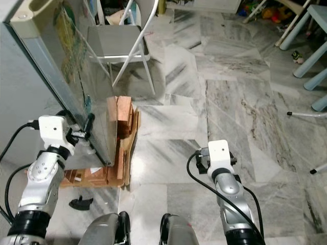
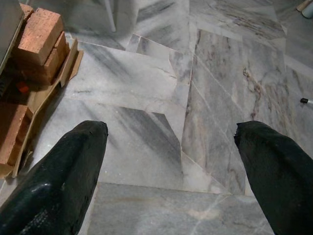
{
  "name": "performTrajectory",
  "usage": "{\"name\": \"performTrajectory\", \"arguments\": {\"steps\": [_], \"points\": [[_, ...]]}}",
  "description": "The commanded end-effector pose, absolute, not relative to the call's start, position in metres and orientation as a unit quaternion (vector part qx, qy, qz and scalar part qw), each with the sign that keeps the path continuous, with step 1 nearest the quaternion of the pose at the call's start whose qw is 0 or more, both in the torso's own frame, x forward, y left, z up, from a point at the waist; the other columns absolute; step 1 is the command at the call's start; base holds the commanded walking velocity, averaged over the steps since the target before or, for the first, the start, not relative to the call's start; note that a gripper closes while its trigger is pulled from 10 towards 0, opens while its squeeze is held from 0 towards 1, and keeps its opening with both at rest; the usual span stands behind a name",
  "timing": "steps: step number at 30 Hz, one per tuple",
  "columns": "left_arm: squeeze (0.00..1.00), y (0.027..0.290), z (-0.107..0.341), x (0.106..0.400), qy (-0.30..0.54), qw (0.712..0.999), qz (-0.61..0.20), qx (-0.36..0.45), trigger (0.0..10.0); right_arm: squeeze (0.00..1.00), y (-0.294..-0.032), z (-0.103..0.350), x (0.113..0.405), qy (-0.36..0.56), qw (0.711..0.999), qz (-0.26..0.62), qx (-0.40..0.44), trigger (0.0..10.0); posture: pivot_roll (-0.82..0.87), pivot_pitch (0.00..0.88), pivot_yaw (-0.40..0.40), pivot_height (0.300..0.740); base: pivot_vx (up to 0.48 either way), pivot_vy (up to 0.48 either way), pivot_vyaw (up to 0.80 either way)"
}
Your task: Restocking fridge
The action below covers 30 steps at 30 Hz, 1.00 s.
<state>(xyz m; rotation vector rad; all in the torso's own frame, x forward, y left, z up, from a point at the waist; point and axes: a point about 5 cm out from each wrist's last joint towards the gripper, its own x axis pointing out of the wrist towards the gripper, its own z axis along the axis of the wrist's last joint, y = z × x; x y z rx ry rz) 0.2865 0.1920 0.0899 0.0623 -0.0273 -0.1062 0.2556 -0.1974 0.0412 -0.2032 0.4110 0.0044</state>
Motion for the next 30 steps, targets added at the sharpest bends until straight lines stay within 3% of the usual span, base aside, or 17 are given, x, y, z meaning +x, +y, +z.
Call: {"name": "performTrajectory", "arguments": {"steps": [1,22,27,28,30], "points": [[0.00,0.191,0.089,0.286,-0.011,0.998,-0.054,0.033,10.0,0.00,-0.202,0.040,0.253,0.211,0.972,-0.003,-0.099,10.0,0.03,0.138,-0.052,0.740,0.000,0.000,0.00],[0.00,0.191,0.098,0.316,-0.015,0.997,-0.058,0.052,10.0,0.00,-0.200,0.039,0.252,0.211,0.973,-0.004,-0.097,10.0,0.02,0.146,-0.046,0.740,0.000,0.000,0.00],[0.00,0.159,0.119,0.339,-0.049,0.987,-0.129,0.077,10.0,0.00,-0.199,0.038,0.254,0.215,0.972,0.003,-0.095,10.0,0.04,0.149,-0.059,0.740,0.000,0.000,0.00],[0.00,0.136,0.139,0.351,-0.077,0.978,-0.172,0.089,10.0,0.00,-0.197,0.037,0.255,0.217,0.971,0.011,-0.097,10.0,0.04,0.144,-0.060,0.740,0.000,0.000,0.00],[0.00,0.120,0.152,0.359,-0.094,0.972,-0.195,0.088,10.0,0.00,-0.196,0.036,0.256,0.220,0.971,0.014,-0.098,10.0,0.04,0.140,-0.057,0.740,0.000,0.000,0.00]]}}
